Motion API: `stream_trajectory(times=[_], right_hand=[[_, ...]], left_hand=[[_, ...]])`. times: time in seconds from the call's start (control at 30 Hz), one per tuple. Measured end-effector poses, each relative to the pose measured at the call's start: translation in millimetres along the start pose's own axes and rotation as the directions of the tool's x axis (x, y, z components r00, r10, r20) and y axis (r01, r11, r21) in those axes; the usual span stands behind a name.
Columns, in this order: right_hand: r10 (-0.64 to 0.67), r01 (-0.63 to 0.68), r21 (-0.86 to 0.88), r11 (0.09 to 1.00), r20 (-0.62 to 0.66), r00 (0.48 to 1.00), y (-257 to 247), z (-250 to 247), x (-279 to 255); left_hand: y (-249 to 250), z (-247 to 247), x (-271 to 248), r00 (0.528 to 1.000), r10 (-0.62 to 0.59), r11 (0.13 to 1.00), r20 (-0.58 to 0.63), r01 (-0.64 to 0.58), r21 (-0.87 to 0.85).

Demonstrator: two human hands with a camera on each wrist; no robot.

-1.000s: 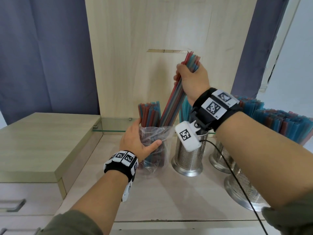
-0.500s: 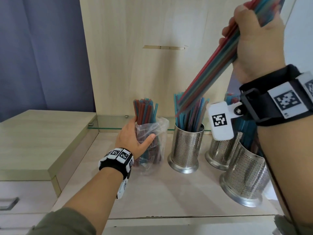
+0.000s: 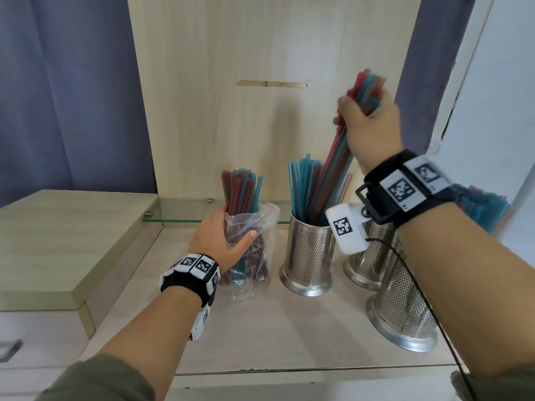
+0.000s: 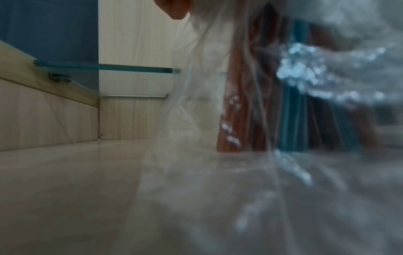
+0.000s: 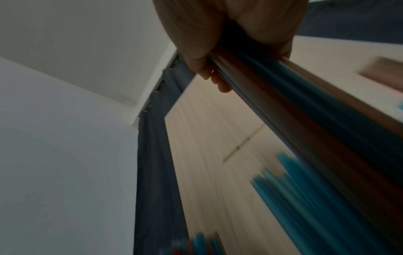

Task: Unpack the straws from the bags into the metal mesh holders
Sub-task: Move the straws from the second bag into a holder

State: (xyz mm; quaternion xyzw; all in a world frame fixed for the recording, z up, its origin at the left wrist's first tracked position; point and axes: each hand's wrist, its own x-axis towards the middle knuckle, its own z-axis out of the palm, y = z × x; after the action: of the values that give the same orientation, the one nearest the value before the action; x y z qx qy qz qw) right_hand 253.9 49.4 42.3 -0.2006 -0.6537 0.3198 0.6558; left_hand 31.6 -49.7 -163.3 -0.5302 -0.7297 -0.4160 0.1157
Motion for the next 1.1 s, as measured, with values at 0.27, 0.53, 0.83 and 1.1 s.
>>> stream_trajectory(times=[0.27, 0.53, 0.83, 1.1], right_hand=[[0.04, -0.016, -0.223, 0.975, 0.102, 0.994, 57.5, 13.9, -29.0], [0.088, -0.045, -0.3, 0.953, 0.131, 0.988, 93.0, 23.1, -50.5], [0.04, 0.041, -0.456, 0.889, 0.167, 0.985, 82.2, 17.8, -44.5], [-0.297, 0.315, -0.602, 0.734, 0.133, 0.945, 86.8, -12.9, -71.0]], left_hand=[[1.0, -0.6, -0.2, 1.0, 0.0, 1.0, -0.004, -0.001, -0.021], [2.2, -1.3, -1.0, 1.0, -0.012, 0.999, -0.016, 0.011, -0.034], [4.2, -1.6, -0.4, 1.0, -0.006, 0.999, -0.021, 0.005, -0.039], [3.4, -1.4, -1.0, 1.0, -0.023, 0.999, -0.015, 0.023, -0.028]])
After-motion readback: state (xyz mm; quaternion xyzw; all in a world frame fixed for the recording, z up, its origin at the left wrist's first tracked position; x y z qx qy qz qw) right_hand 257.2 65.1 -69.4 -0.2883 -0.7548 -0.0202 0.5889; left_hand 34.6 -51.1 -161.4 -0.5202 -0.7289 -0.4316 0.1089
